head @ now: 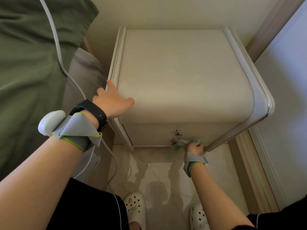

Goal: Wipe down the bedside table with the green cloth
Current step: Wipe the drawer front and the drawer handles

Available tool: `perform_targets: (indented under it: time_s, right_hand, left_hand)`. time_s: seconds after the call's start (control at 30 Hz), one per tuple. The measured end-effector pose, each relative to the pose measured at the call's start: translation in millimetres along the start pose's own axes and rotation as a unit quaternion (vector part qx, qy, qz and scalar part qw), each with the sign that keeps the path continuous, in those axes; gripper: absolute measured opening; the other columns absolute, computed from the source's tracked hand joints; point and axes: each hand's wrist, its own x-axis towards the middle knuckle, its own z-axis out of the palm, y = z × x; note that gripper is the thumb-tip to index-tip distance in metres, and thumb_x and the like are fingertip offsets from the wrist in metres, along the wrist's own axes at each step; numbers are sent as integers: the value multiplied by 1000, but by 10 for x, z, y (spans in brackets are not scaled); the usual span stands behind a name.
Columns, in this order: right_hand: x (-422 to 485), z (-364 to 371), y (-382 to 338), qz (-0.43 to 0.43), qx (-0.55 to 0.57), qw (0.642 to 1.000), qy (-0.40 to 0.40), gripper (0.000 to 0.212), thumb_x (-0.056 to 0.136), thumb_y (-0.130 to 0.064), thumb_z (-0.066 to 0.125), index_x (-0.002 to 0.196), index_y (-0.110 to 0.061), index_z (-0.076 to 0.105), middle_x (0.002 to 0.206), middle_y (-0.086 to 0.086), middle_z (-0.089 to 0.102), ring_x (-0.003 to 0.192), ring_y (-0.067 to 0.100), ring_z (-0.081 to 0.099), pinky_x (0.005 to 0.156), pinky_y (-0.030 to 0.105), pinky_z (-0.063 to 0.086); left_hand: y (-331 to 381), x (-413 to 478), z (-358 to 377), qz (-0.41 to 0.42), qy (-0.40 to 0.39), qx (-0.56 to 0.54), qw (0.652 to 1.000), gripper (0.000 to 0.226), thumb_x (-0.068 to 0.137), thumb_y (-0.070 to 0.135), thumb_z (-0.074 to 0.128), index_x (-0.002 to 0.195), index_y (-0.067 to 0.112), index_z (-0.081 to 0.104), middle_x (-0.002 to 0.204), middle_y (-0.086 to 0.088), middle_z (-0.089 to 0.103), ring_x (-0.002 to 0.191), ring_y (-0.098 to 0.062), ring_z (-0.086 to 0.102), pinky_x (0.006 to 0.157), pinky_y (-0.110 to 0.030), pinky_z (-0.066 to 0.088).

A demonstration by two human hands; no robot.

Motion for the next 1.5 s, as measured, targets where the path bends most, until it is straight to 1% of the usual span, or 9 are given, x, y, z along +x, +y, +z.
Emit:
perform_targets:
  time_s: [0.13,0.33,0.53,0.77,0.93,1.13,1.3,1.43,1.5]
  right_hand:
    - [-11,77,-91,45,0,999,29,29,94,-10,45,118,2,56,126,24,57,115,40,54,98,40,43]
    - [-450,-115,-665,-239,158,950,123,25,78,12,49,102,11,53,93,11,50,78,12,47,73,9,41]
    - [-608,179,65,-200,-25,977,-73,26,78,19,44,96,4,54,88,15,51,85,23,46,72,14,36]
    - [-591,119,-146,-180,75,979,59,28,79,17,50,105,14,56,98,12,56,90,19,50,75,6,40]
    - [-1009,378,130,-195,-17,971,-137,19,78,16,57,94,5,60,88,11,57,85,19,52,72,15,38]
    - [-896,378,-20,-164,86,981,65,25,80,14,52,105,9,57,106,22,61,91,18,52,85,23,42]
    - [-1285,573,89,-228,5,973,-27,22,77,13,53,98,8,58,94,11,55,88,25,55,82,27,42]
    - [-1543,669,179,-322,-50,940,-102,25,68,15,55,89,3,61,93,17,60,91,34,58,79,32,45]
    - [-1553,649,144,-472,-84,871,-107,28,66,8,53,92,1,63,93,18,60,89,27,54,77,28,43]
  left_hand:
    - [-11,11,0,-1,2,0,1000,92,89,52,48,152,18,-11,158,-18,6,140,-42,23,107,-44,31]
    - [-10,16,-8,0,0,3,1000,93,89,52,48,152,19,-11,158,-18,7,139,-42,25,108,-45,31]
    - [-18,9,-15,0,-6,1,1000,92,89,53,47,152,19,-11,158,-17,6,139,-42,25,107,-45,32]
    - [-22,29,-37,1,-7,-5,1000,91,89,52,46,152,19,-11,159,-16,7,138,-42,28,103,-44,36]
    - [-4,15,-40,-5,-11,-8,1000,91,90,52,46,152,19,-11,159,-16,7,138,-42,28,103,-44,36]
    - [-60,54,-60,-7,-24,-26,999,90,90,51,45,152,19,-12,159,-15,5,137,-42,30,96,-39,39]
    - [23,83,-108,-7,-43,-53,998,88,92,49,44,152,15,-10,158,-16,13,136,-38,34,84,-33,33]
    - [-40,139,-166,2,-67,-64,996,86,92,50,41,152,15,-9,158,-15,17,137,-36,34,97,-36,38]
    - [-67,154,-180,7,-72,-70,995,84,92,49,39,152,15,-8,155,-16,24,133,-36,40,91,-34,39]
